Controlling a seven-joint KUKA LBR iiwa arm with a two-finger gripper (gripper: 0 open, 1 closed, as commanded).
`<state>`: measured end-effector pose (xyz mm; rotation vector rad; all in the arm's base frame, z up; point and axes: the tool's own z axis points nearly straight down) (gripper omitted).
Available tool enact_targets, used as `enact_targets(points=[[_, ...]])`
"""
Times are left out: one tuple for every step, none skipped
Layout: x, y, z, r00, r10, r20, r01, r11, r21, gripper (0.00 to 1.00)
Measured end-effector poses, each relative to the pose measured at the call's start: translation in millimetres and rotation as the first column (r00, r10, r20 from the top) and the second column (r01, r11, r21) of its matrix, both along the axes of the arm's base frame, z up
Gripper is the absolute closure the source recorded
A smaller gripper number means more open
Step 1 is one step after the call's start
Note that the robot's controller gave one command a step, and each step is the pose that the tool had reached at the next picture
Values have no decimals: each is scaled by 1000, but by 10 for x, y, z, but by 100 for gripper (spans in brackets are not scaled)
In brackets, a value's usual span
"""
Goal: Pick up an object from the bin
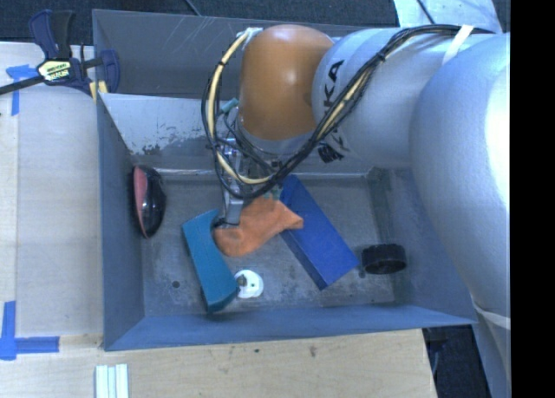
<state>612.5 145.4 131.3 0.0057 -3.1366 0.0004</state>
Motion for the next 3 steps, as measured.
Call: enact_targets(points=[[15,-7,52,1000,-3,7,3,1000,1,0],[-111,-355,-422,995,100,10,-100,995,1,0],[-199,-467,-380,998,65,7,-65,998,1,0]])
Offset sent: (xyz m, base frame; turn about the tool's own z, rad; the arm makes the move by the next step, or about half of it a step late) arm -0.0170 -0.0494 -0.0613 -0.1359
